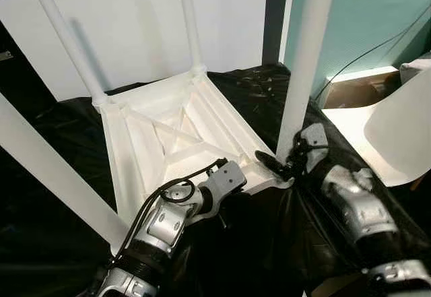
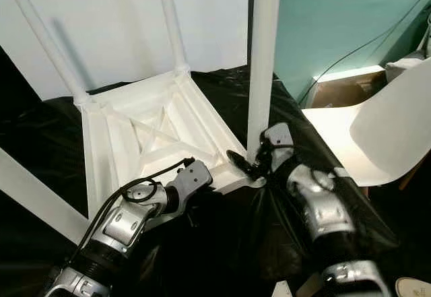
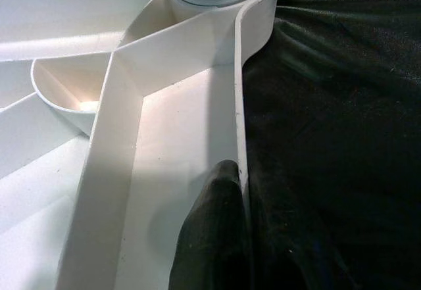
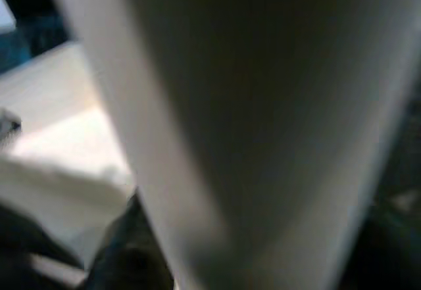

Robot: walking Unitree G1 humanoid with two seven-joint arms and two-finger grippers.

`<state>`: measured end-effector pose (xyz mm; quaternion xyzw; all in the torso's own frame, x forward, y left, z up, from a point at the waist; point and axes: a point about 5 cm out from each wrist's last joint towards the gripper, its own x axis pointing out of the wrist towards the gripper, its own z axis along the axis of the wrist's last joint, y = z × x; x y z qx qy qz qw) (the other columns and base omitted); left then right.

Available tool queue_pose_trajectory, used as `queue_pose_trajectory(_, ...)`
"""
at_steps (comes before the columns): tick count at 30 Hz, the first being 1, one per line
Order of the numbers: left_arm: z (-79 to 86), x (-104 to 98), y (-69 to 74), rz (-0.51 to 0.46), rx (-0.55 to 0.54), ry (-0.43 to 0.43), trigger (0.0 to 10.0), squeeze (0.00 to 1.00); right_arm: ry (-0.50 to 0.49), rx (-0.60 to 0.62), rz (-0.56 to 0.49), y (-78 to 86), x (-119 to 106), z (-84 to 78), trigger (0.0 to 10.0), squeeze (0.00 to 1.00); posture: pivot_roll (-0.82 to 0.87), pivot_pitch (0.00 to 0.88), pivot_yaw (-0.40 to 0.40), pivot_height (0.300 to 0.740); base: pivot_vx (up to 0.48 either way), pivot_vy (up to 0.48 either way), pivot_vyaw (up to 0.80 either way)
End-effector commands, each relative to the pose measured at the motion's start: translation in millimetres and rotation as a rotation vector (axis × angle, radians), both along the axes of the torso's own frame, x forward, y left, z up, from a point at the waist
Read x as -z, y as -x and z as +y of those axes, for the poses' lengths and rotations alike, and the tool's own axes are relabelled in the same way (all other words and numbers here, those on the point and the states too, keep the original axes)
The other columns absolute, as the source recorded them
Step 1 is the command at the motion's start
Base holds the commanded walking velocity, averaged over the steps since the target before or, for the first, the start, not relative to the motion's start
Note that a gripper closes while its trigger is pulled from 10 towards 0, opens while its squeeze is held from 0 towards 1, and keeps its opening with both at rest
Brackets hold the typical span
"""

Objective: Building children table

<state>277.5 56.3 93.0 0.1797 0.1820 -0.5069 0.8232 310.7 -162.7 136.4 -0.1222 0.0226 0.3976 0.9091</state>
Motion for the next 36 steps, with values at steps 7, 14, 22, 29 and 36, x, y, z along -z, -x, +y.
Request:
queue_pose_trajectory(7,20.8,45,15.9,0.160,-0.151,-0.087,10.0,0.00,-0.032,0.008,0.073,13.2,22,15.2,0.0,0.00,0.05,0.000,0.037,0.740,0.000,0.000,0.00)
queue_pose_trajectory(14,18.7,45,15.7,0.161,-0.151,-0.084,10.0,0.00,-0.157,0.531,-0.145,30.2,27,15.6,0.0,0.00,0.05,0.000,0.034,0.740,0.000,0.000,0.00)
queue_pose_trajectory(22,16.4,44,12.9,0.152,-0.126,-0.091,10.0,0.00,-0.165,0.654,-0.157,33.5,26,6.6,0.0,0.00,0.02,0.000,0.045,0.740,0.000,0.000,0.00)
queue_pose_trajectory(29,16.3,43,13.3,0.151,-0.129,-0.083,10.0,0.00,-0.163,0.489,-0.066,35.4,36,25.1,10.0,1.00,0.03,0.000,0.046,0.740,0.000,0.000,0.00)
queue_pose_trajectory(36,17.4,44,13.8,0.155,-0.130,-0.086,10.0,0.00,-0.119,0.223,-0.071,26.6,23,26.9,10.0,0.00,0.03,0.000,0.047,0.740,0.000,0.000,0.00)
